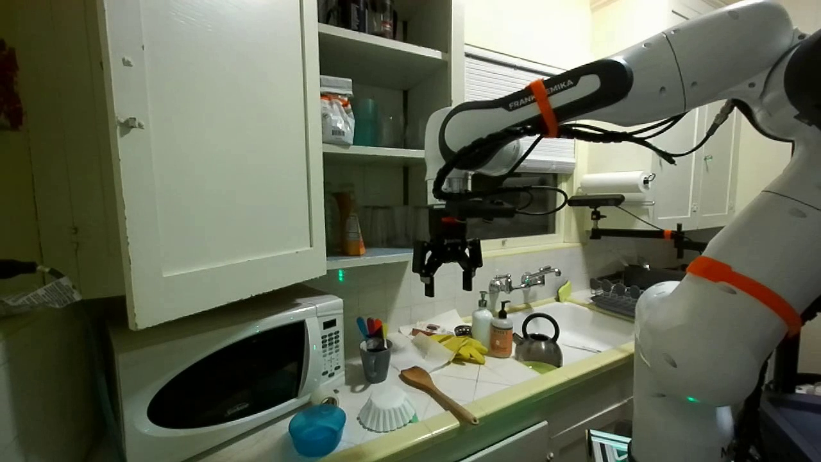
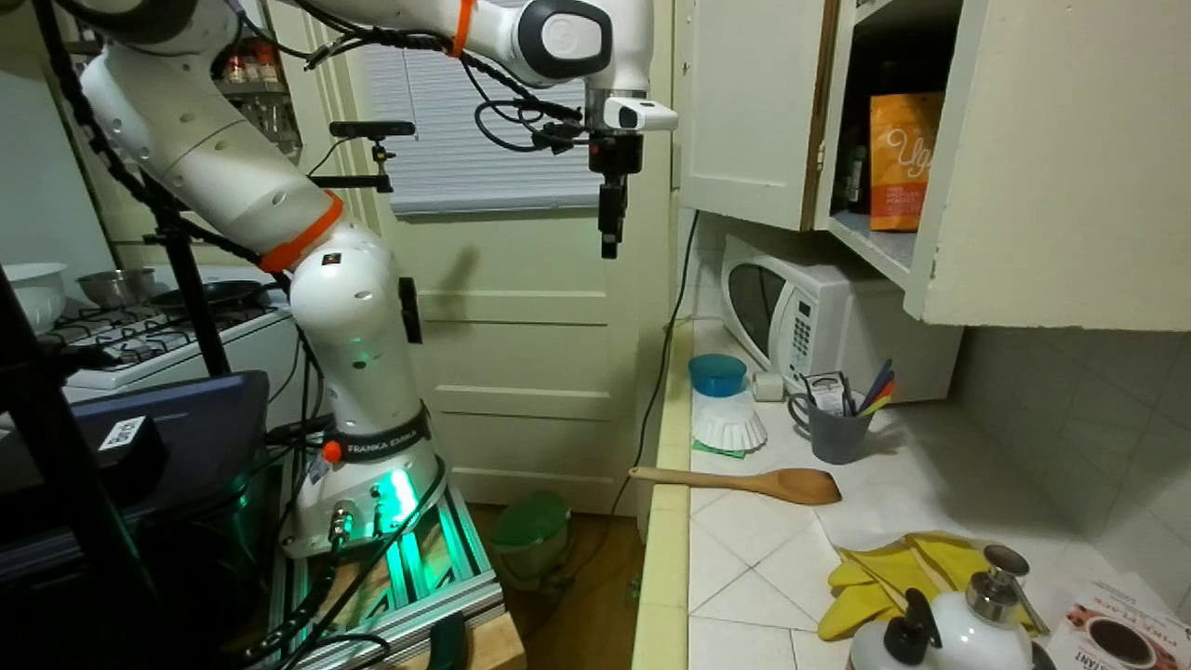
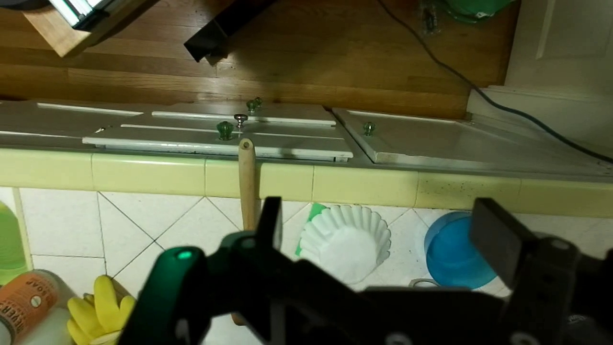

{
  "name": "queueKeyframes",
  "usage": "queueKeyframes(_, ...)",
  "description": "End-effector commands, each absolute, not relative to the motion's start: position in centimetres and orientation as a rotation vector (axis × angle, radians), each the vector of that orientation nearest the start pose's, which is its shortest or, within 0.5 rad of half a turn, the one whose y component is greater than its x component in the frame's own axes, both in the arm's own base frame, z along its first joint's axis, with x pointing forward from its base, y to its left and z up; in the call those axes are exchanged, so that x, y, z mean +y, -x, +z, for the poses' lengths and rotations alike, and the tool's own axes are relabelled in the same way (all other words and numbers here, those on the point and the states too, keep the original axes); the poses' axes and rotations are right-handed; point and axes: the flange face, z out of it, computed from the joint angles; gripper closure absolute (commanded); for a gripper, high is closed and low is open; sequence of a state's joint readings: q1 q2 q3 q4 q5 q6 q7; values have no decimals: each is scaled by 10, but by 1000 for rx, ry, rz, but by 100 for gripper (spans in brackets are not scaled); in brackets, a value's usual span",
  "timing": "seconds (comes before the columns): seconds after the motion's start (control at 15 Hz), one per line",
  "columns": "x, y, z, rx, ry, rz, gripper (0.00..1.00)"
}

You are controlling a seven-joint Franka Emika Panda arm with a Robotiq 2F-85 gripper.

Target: Put the cupcake liner in the blue bowl

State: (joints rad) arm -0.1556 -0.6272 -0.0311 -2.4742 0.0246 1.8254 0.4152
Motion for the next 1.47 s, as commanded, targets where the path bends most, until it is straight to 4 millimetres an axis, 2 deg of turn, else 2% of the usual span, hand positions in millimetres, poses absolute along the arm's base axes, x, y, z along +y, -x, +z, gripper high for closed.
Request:
queueKeyframes(0.0, -83, -360, 489, 948, 2921, 15, 0)
queueKeyframes(0.13, -105, -366, 469, 956, 2884, 8, 0)
queueKeyframes(0.33, -143, -373, 436, 861, 2785, 21, 0)
queueKeyframes(0.67, -201, -361, 375, 587, 2707, 127, 0)
queueKeyframes(0.8, -224, -359, 349, 640, 2697, 242, 0)
queueKeyframes(0.87, -209, -352, 368, 650, 2726, 161, 0)
queueKeyframes(1.0, -222, -352, 350, 656, 2722, 212, 0)
queueKeyframes(1.2, -223, -358, 345, 653, 2729, 236, 0)
queueKeyframes(1.33, -233, -356, 332, 705, 2729, 113, 0)
queueKeyframes(1.4, -244, -354, 316, 764, 2713, 59, 0)
